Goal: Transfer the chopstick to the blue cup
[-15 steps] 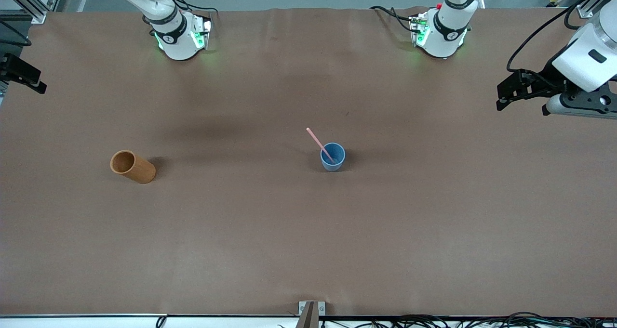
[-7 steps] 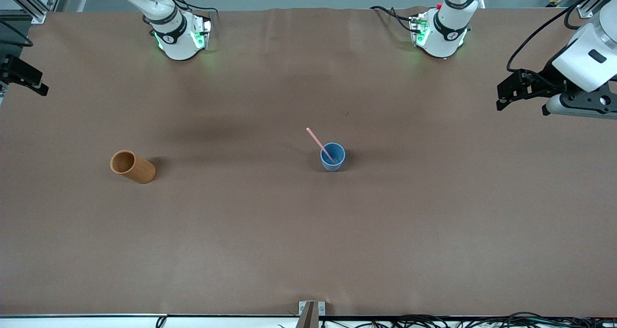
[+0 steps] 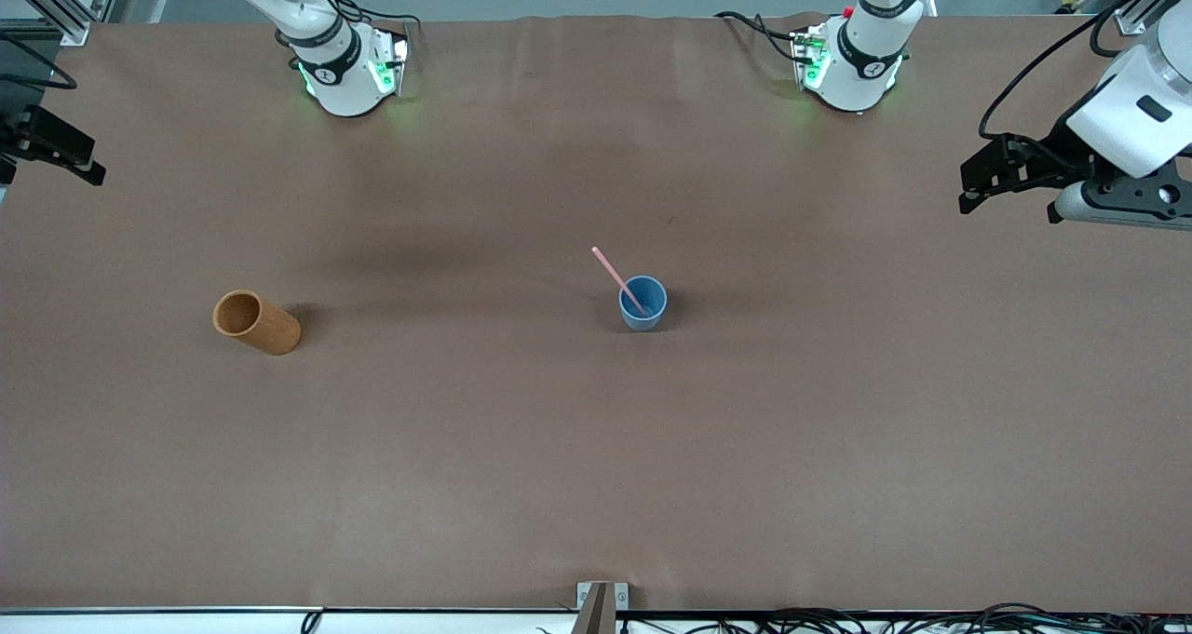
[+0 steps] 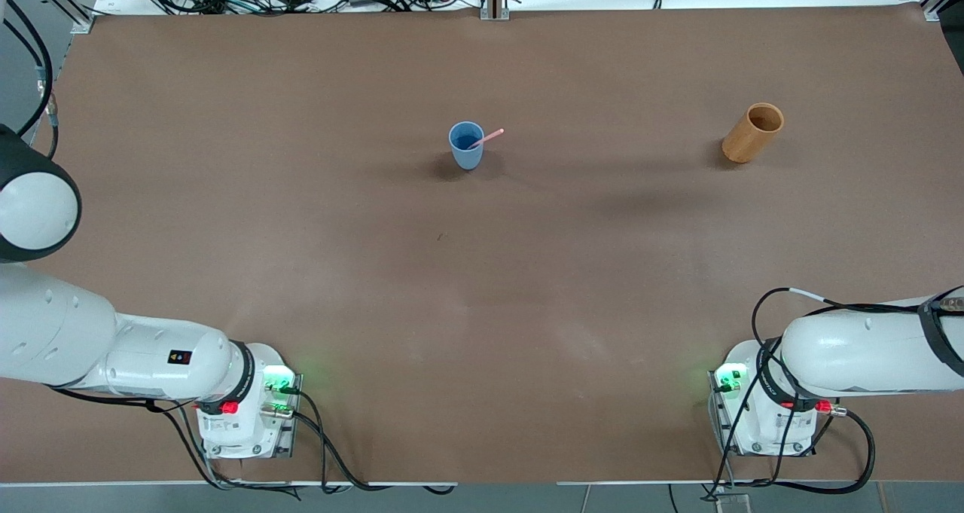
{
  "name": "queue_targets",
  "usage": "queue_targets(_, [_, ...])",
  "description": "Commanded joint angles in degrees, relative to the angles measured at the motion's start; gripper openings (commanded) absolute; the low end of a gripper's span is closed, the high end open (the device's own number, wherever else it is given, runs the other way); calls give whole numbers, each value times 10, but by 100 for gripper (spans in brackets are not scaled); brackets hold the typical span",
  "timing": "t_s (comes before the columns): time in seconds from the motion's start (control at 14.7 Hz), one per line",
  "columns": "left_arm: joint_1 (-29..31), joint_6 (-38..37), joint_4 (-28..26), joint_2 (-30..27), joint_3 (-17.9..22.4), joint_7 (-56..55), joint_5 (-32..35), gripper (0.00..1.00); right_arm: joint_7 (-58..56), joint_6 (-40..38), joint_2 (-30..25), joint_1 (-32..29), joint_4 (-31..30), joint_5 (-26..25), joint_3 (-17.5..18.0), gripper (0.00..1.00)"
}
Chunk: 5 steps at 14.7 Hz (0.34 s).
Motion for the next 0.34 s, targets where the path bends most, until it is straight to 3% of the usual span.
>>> queue_targets(0.0, [2, -8, 15, 6, -1, 3, -6, 100, -21, 2, 1, -23, 1, 18, 14, 100])
queue_targets(0.27, [2, -8, 15, 6, -1, 3, -6, 100, -22, 17, 1, -20, -7, 19, 13, 100])
